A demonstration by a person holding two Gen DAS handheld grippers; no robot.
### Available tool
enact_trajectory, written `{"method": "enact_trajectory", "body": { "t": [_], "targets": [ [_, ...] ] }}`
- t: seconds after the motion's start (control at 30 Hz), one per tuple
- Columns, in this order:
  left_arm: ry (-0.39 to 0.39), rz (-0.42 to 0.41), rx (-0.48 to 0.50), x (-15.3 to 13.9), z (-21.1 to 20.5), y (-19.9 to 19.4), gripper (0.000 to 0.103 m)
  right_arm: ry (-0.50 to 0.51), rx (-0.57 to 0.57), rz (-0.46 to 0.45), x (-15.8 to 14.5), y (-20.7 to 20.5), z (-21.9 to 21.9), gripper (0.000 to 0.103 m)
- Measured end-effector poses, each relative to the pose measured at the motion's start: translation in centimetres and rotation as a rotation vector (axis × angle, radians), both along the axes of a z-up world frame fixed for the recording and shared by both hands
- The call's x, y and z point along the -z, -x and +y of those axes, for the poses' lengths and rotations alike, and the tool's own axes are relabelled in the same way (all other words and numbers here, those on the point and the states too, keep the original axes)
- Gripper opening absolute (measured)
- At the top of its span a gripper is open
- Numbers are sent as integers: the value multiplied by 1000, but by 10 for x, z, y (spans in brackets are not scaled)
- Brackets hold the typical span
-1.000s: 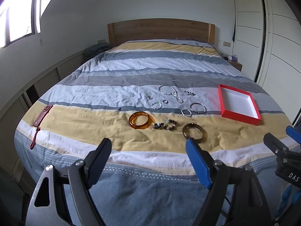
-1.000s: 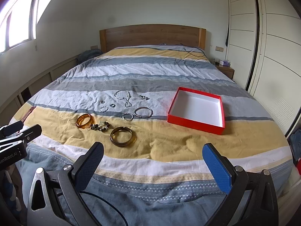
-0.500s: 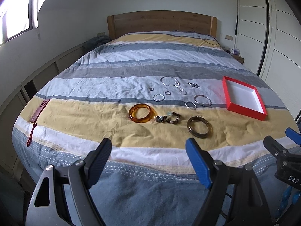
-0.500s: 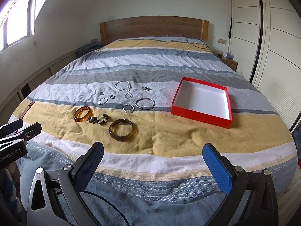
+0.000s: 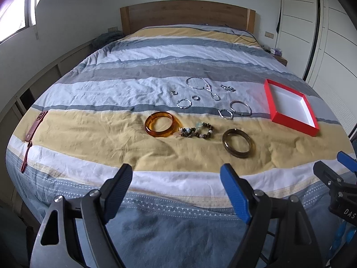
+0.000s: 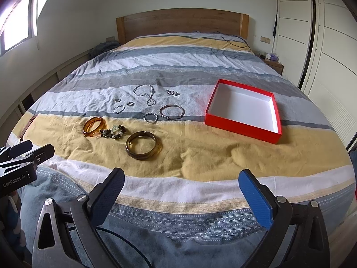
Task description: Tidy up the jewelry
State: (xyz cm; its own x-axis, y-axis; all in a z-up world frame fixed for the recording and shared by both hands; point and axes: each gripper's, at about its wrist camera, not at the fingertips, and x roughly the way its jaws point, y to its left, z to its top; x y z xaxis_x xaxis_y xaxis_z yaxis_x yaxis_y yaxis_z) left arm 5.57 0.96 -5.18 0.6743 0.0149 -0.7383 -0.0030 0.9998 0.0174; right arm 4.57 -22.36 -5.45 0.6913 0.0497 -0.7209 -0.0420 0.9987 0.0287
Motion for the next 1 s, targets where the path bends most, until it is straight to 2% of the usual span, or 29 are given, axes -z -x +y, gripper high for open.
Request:
{"method": "enact_trajectory", "body": {
  "t": [0.33,0.63,0.83,1.0],
  "targets": [
    [10,48,-11,21,8,-15,80,-5,-18,43,13,-14,7,94],
    [36,84,-35,37,20,-21,80,-20,-47,81,26,-23,10,85],
    [56,100,-45,44,23,-24,80,-47,-65,110,35,-30,10,74],
    [89,114,-26,48,23,-29,80,-66,-91,138,45,-37,12,58]
  ]
}}
